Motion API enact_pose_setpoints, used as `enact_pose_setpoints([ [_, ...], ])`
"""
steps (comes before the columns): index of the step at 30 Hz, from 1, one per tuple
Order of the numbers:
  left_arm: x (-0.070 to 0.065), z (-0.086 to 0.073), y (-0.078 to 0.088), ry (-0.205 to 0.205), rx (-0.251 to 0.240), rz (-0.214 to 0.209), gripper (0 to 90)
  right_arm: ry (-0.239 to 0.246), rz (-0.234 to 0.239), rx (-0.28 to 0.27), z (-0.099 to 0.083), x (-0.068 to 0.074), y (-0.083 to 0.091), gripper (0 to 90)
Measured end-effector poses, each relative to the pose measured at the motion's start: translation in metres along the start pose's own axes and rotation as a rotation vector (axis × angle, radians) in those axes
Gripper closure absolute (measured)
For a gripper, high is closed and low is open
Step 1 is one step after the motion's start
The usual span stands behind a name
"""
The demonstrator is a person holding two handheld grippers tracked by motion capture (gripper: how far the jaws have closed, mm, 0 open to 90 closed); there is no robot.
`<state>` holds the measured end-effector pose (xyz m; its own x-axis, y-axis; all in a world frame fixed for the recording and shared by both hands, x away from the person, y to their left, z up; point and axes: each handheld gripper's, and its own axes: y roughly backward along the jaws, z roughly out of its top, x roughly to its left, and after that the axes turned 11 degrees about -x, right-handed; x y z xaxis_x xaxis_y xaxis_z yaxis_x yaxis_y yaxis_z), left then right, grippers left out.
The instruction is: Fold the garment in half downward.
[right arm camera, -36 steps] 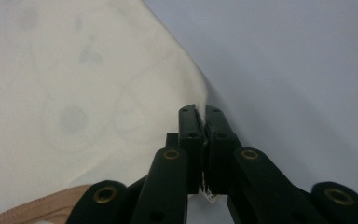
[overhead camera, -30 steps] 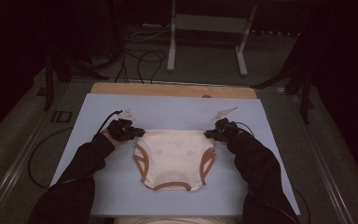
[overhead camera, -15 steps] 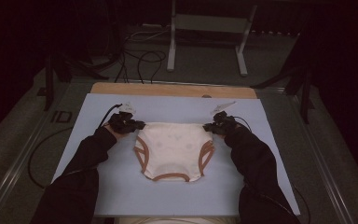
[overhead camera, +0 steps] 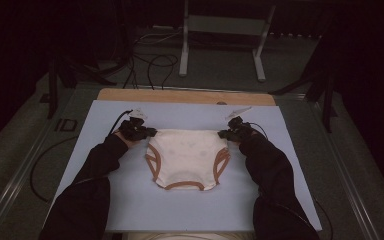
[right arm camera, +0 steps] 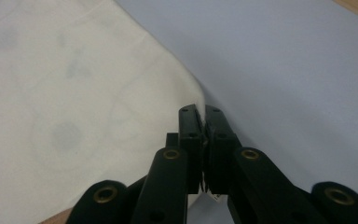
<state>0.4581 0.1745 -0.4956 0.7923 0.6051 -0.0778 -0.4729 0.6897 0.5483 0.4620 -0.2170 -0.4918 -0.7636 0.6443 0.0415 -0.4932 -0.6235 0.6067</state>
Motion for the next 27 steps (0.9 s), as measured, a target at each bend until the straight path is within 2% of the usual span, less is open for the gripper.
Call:
enact_pose_setpoints([
  [12,0.007,0.0,-0.015,0.022,0.036,0.016,86.0,-0.033,-0.026,0.024,-0.002,-0.01,-0.013,87.9],
  [20,0.01,-0.002,-0.02,0.033,0.051,0.024,85.8,-0.056,-0.024,0.033,-0.005,-0.015,-0.02,87.9],
  [27,0.011,-0.002,-0.026,0.047,0.057,0.049,85.9,-0.063,-0.038,0.035,-0.004,-0.019,-0.024,87.9],
])
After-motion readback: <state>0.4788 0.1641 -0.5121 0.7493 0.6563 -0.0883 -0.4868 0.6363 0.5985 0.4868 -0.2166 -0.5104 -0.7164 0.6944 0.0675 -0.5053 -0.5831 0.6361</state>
